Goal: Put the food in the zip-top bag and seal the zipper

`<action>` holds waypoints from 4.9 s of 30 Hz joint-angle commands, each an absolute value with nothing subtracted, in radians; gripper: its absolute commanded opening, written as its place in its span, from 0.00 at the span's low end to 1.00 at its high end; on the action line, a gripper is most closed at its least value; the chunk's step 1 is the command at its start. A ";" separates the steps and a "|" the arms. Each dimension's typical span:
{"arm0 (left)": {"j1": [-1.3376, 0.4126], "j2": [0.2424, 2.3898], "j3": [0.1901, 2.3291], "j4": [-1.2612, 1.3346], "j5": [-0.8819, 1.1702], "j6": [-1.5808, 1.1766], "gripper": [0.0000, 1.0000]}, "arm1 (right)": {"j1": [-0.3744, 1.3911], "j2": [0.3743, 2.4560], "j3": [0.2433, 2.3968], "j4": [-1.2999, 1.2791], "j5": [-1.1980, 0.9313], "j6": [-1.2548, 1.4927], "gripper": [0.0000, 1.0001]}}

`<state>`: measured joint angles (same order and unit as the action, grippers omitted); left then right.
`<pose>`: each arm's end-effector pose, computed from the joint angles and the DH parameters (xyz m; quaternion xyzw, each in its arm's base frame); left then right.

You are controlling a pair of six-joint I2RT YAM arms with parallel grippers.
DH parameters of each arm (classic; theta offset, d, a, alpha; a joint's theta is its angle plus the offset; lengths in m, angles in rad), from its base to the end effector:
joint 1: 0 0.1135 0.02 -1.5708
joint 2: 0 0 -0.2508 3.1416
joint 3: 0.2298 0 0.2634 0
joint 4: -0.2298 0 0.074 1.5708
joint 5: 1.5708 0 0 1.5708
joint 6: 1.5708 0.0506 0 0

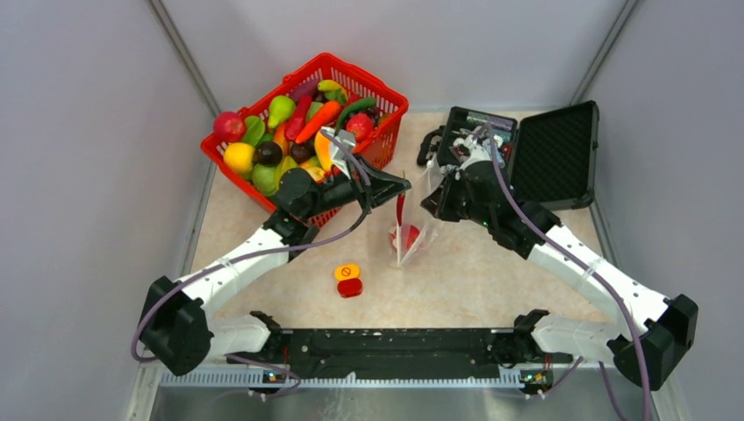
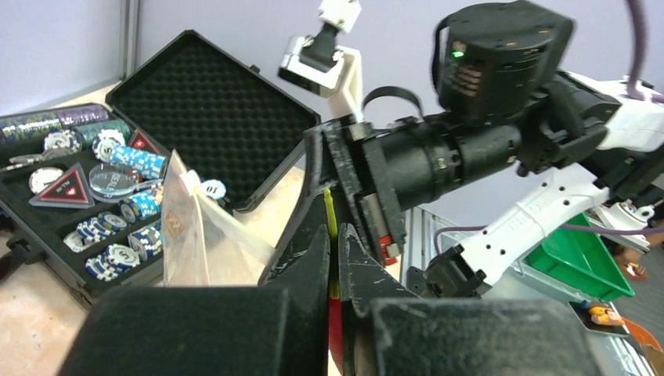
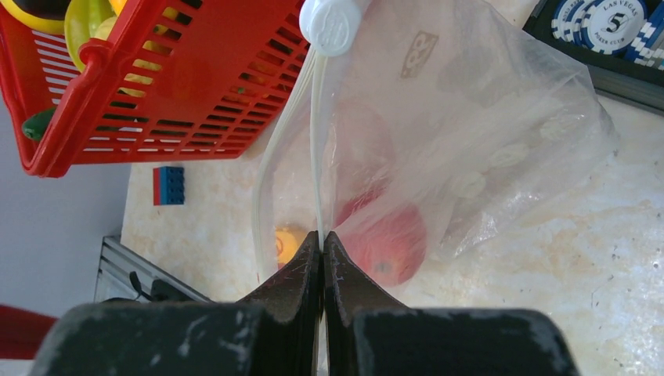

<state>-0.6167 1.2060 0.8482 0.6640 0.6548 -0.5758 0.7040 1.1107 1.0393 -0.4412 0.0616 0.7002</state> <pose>0.2274 -0.1990 0.3486 0.2708 0.5542 -0.5862 0.5253 0.2133 0.1771 0.3187 0.0139 0.8629 0.3055 0.4024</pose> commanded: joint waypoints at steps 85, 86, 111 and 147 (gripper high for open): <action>-0.841 1.522 1.570 -0.859 0.290 -0.180 0.00 | 0.678 0.904 1.116 -0.540 0.179 0.591 0.00; -0.841 1.544 1.610 -0.903 0.310 -0.181 0.00 | 0.678 0.926 1.151 -0.608 0.271 0.653 0.00; -0.842 1.212 1.182 -0.345 0.117 -0.342 0.99 | 0.670 1.131 1.293 -0.825 0.194 0.420 0.00; -0.114 1.263 1.244 -0.294 -0.317 -0.303 0.99 | 0.670 1.074 1.146 -0.640 0.048 0.475 0.00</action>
